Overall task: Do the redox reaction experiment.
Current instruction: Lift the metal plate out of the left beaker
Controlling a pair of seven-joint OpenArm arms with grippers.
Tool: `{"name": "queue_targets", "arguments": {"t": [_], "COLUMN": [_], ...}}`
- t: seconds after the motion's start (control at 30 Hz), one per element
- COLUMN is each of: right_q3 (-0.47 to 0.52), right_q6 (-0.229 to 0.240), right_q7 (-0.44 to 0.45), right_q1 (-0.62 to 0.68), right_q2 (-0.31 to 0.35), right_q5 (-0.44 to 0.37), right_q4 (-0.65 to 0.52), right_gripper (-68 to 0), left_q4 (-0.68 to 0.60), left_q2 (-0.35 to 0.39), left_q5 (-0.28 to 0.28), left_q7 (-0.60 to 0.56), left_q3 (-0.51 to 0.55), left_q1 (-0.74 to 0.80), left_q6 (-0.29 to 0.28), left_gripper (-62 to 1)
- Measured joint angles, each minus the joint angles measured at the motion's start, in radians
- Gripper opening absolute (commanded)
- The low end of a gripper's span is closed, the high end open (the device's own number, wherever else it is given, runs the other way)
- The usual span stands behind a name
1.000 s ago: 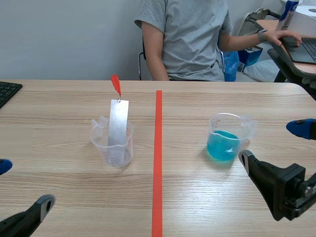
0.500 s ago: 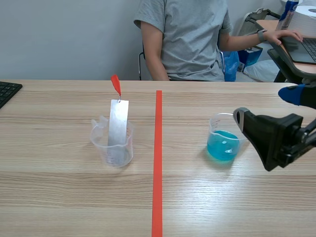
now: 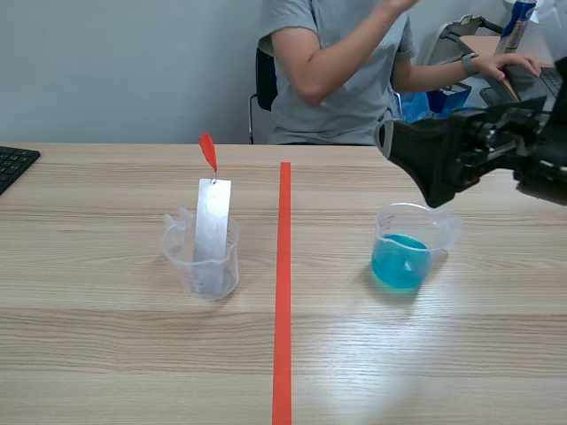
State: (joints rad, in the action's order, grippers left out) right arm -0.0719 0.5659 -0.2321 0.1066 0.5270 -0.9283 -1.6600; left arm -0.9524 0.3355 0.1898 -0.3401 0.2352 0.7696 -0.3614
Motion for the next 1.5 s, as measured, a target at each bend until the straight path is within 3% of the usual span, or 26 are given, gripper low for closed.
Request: {"name": "queue_targets", "arguments": {"t": [0.13,0.27,0.53,0.77,0.97,1.5], "right_q3": [-0.074,-0.141,-0.272,-0.393,-0.404,-0.404], "right_q6": [0.0,0.0,0.0,0.006,0.007,0.007], "right_q7": [-0.033,-0.073,-0.119,-0.144,-0.144,-0.155], "right_q1": [-0.117,-0.232,-0.42,-0.568,-0.673,-0.911], "right_q2": [-0.017,-0.076,-0.234,-0.329,-0.409,-0.659], "right_q5": [-0.011,-0.015,-0.015,-0.014,0.0,0.188], "right_q4": [0.075,0.173,0.444,0.618,0.749,1.172], "right_gripper": [-2.1,-2.1,-2.3,-2.3,-2.3,-2.9], "left_q4": [0.053,0.099,0.124,0.121,0.121,0.121], "left_q2": [-0.038,-0.067,-0.083,-0.083,-0.083,-0.083], "left_q5": [-0.058,-0.09,-0.087,-0.085,-0.085,-0.085], "left_q7": [-0.001,-0.001,-0.002,0.014,0.013,0.013], "left_q3": [0.0,0.0,-0.001,-0.001,-0.001,-0.001], "left_q1": [-0.047,-0.071,-0.083,-0.083,-0.082,-0.082], "left_q6": [-0.006,-0.007,0.001,0.001,0.001,0.001], "left_gripper": [1.4,1.4,1.4,1.4,1.4,1.4]}}
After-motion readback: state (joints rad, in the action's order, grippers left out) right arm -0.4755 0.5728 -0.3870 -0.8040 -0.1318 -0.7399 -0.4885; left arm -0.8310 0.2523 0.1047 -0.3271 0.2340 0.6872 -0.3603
